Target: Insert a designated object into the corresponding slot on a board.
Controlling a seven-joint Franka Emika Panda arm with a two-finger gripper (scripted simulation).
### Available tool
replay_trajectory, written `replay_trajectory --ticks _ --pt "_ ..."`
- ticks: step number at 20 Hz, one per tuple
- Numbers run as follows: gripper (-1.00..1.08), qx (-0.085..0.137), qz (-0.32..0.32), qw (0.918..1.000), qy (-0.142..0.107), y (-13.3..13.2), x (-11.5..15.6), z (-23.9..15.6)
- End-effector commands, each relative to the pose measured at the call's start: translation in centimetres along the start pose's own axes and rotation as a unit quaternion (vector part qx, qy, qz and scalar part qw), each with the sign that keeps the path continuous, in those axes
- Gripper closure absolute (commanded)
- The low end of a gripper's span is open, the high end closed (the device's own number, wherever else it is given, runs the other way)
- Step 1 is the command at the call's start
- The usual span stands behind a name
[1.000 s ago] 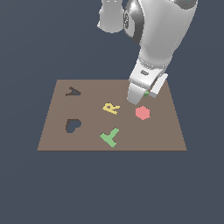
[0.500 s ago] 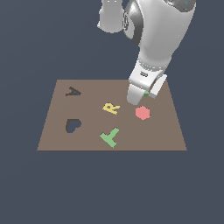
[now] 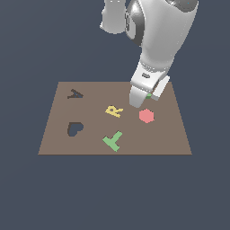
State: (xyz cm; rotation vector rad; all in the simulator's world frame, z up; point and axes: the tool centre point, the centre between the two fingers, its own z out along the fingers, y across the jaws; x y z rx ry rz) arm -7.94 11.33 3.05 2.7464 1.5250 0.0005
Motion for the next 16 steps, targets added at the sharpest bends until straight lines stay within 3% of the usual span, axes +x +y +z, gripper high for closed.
replay_trajectory --ticks 1,8,16 --pt "1.08 0.000 -0.003 1.0000 0.000 0.3 -0.7 0.0" --pt "1.08 0.000 -0.024 0.9997 0.000 1.6 -4.0 -0.2" --pt "1.08 0.000 -0.062 0.9981 0.000 4.6 -10.1 -0.4"
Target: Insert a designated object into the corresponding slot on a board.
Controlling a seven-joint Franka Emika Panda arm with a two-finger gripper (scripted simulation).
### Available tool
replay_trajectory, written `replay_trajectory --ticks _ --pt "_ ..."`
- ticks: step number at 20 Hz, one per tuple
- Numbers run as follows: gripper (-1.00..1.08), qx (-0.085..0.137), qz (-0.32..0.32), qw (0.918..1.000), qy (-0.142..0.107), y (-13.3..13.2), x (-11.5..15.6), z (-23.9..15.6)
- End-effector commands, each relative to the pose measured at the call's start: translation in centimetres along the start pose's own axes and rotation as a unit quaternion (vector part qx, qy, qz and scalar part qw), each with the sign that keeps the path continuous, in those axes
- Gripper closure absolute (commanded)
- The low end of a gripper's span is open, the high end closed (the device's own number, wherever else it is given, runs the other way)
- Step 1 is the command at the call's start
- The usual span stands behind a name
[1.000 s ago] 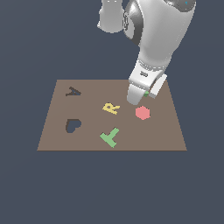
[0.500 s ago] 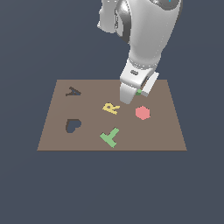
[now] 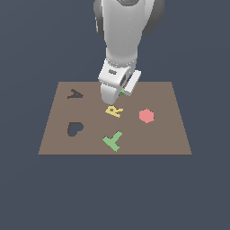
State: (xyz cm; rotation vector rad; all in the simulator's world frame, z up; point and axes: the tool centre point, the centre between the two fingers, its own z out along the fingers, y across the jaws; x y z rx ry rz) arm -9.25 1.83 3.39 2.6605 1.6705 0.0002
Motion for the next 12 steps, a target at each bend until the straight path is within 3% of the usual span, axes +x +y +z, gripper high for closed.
replay_trajectory --ticks 1,12 --pt "1.08 0.000 -0.013 0.9999 0.000 0.9 -2.3 -0.1" --pt "1.08 0.000 -0.069 0.9976 0.000 5.6 -11.2 -0.5"
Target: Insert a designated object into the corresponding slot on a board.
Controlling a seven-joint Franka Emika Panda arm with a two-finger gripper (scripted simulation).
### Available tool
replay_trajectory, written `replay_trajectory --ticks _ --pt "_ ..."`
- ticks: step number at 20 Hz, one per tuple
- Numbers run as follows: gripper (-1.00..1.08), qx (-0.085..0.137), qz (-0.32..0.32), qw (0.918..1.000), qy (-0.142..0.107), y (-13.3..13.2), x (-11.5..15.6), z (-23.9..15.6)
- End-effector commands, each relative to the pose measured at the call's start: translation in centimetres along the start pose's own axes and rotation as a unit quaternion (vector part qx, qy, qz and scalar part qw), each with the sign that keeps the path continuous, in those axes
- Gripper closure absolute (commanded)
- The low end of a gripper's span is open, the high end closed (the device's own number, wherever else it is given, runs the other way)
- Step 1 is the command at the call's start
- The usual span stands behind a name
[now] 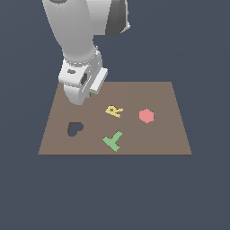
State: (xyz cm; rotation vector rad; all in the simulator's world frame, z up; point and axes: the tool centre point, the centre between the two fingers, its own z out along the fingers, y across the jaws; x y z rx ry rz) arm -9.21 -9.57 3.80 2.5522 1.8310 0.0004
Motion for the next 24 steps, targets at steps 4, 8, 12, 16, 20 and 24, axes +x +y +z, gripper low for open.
replay_trajectory --ticks 4,8,12,16,20,24 --pt "1.08 0.000 -0.021 0.9998 0.000 1.5 -3.2 -0.1" --pt "1.08 0.000 -0.031 0.9995 0.000 2.4 -4.7 -0.2" --pt "1.08 0.000 -0.036 0.9993 0.000 2.9 -5.5 -0.2" --pt "1.08 0.000 -0.037 0.9993 0.000 3.1 -5.7 -0.2" --pt "1.08 0.000 -0.037 0.9993 0.000 3.0 -5.6 -0.2" --pt "1.08 0.000 -0.037 0.9993 0.000 3.0 -5.6 0.4"
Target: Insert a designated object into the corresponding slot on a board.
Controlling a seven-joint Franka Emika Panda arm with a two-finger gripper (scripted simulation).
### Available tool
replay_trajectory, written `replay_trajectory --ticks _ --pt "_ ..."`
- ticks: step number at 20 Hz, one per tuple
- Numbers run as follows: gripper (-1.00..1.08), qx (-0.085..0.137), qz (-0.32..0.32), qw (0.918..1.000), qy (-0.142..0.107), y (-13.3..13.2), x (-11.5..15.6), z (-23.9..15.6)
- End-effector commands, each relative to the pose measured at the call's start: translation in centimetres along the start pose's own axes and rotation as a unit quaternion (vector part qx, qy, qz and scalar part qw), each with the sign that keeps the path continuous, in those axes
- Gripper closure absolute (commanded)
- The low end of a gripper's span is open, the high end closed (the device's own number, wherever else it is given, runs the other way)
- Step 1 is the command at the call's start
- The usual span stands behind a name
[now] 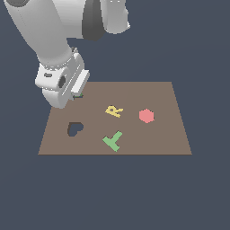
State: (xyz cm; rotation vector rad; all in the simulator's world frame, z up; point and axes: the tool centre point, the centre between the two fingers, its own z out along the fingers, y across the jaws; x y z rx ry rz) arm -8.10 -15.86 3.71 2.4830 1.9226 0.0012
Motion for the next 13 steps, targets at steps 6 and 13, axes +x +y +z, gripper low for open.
replay_trajectory --ticks 6,13 --pt "-0.92 0.000 0.000 1.0000 0.000 -0.06 0.07 0.68" --pt "-0.92 0.000 0.000 1.0000 0.000 -0.06 0.07 0.68"
